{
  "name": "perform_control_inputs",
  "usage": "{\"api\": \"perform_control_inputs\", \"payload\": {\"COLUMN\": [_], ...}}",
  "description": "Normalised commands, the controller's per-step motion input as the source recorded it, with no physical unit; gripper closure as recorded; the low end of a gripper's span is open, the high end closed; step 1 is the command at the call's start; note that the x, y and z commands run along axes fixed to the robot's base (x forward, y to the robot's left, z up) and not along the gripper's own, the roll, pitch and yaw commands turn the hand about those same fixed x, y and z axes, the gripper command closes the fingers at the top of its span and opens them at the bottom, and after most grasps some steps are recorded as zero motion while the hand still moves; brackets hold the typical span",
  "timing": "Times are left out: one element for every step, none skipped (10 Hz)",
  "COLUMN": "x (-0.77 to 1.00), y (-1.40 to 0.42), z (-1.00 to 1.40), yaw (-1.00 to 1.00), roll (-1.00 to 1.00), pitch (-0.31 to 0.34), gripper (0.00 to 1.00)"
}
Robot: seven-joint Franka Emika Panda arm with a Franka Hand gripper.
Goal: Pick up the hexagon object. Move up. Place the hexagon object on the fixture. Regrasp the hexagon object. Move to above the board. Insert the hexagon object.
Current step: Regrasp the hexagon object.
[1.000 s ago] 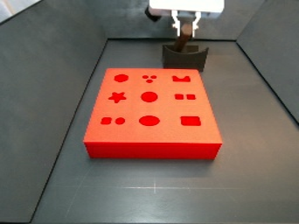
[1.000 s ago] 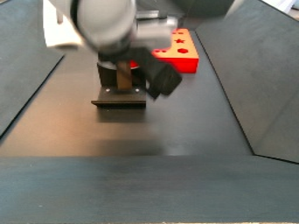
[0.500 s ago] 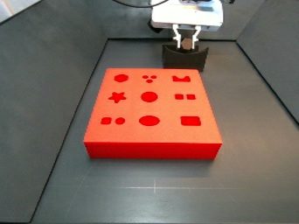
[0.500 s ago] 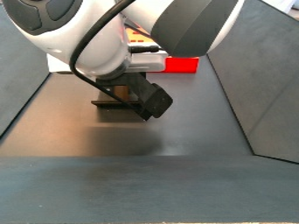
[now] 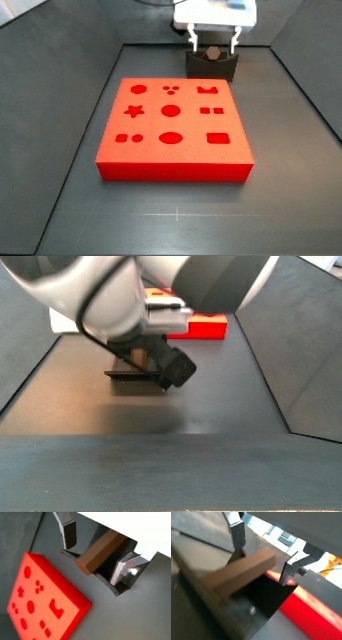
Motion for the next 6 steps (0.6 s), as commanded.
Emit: {"api": "perform_control_inputs", "payload": {"x": [-0.02, -0.03, -0.03, -0.04, -0.03, -0.03], "y": [0.01, 0.00, 0.00, 0.00, 0.00, 0.00], "z": [1.00, 1.00, 1.00, 0.85, 0.66, 0.41], "yaw": [0.05, 0.04, 0.04, 0.03, 0.02, 0.01], "roll": [-0.07, -0.02, 0.00, 0.02, 0.04, 0.05], "pitch": [0.013, 0.023, 0.029, 0.048, 0.059, 0.074], "gripper": [0.00, 0.00, 0.00, 0.00, 0.00, 0.00]}}
